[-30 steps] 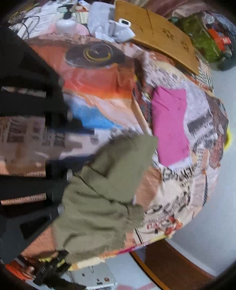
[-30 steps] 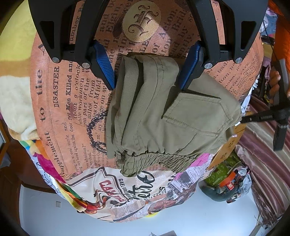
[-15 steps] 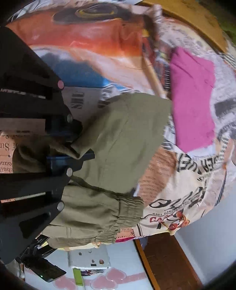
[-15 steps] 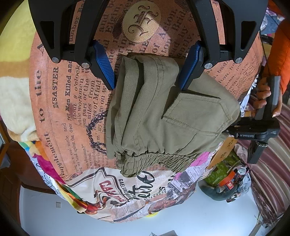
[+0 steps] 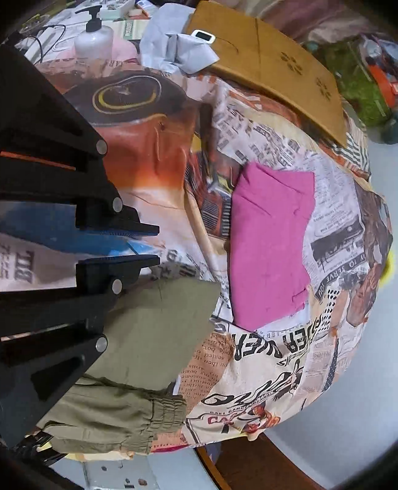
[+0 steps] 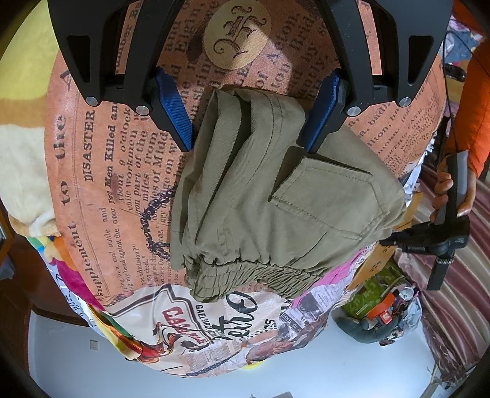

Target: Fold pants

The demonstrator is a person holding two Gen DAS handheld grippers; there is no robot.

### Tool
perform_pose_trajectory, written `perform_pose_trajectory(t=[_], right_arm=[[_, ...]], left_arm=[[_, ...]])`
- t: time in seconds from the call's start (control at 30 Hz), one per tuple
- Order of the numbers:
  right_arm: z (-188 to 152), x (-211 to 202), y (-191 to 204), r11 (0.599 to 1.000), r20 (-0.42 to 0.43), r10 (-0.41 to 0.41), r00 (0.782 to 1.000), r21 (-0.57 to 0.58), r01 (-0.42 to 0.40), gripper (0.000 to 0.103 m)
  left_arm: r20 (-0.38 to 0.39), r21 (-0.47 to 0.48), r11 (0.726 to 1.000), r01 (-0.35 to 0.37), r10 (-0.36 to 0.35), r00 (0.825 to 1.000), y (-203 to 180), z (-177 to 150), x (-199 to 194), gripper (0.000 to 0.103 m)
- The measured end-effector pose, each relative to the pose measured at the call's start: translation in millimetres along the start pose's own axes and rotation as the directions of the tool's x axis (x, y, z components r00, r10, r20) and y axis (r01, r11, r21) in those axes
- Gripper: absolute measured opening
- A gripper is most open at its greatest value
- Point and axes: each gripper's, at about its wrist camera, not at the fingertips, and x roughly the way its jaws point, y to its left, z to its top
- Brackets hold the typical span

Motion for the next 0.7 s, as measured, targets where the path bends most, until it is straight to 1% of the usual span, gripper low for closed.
perform_pose_trajectory(t=[0.1,0.13,0.17,0.2,0.23,0.27,0.3,0.37,0.47,0.57,0.6,0.67,0.7], right_arm=[[-0.8,0.2,0.3,1.0,0.001,0.004,1.0,0.004,-0.004,0.071],[-0.9,0.3,0.3,1.0,0.001,0.004,1.0,0.005,-0.004,0.071],[-0.9,0.1,0.1,1.0,0.001,0.005,1.0,0.006,-0.005,0.071],[-0.8,0.1,0.0,1.0,0.001,0.004,1.0,0.005,-0.004,0.071],[-0.9,0.0,0.1,1.0,0.001,0.003,1.0,0.005,-0.003,0.071],[-0.5,0.2,-0.5,1.0,0.001,0.003,1.0,0.005,-0.003,0.071],[-0.2,0.2,-0.6,1.0,0.001,0.002,1.0,0.005,-0.002,0.071],[-0.2,0.2,-0.9,1.0,0.001,0.001,1.0,0.005,-0.001,0.071],[-0.1,0.0,-1.1,1.0,0.001,0.0,1.0,0.004,0.0,0.071],[-0.1,-0.1,-1.4,1.0,0.002,0.002,1.0,0.006,-0.002,0.071],[-0.1,-0.1,-1.5,1.0,0.003,0.002,1.0,0.007,-0.002,0.071],[-0.3,-0.1,-1.5,1.0,0.003,0.003,1.0,0.008,-0.003,0.072],[-0.4,-0.2,-1.5,1.0,0.002,0.004,1.0,0.009,-0.004,0.072]], left_arm=[[-0.004,0.035,0.999,0.032,-0.032,0.999,-3.0,-5.6,-8.8,0.012],[-0.015,0.058,0.997,0.059,-0.058,0.998,-8.0,-9.9,-11.5,0.019],[-0.026,0.069,0.994,0.084,-0.082,0.996,-12.4,-13.2,-12.5,0.034],[-0.04,0.074,0.991,0.114,-0.111,0.993,-16.2,-17.8,-13.0,0.045],[-0.051,0.073,0.987,0.142,-0.138,0.989,-20.7,-22.6,-12.3,0.062],[-0.052,0.072,0.985,0.155,-0.151,0.987,-25.0,-25.8,-12.0,0.065],[-0.053,0.072,0.984,0.161,-0.157,0.986,-29.4,-27.4,-10.5,0.065],[-0.067,0.08,0.985,0.153,-0.147,0.987,-36.8,-30.5,-3.8,0.065],[-0.108,0.058,0.994,0.093,-0.087,0.99,-33.7,-35.5,13.9,0.064],[-0.13,0.024,1.0,0.017,-0.014,0.991,-14.7,-45.0,24.1,0.06],[-0.138,0.005,1.0,0.003,-0.003,0.99,-6.4,-48.4,24.3,0.06],[-0.141,-0.027,0.999,0.023,-0.026,0.99,7.9,-52.6,18.3,0.06],[-0.128,-0.039,0.999,0.037,-0.042,0.991,13.2,-53.0,9.9,0.06]])
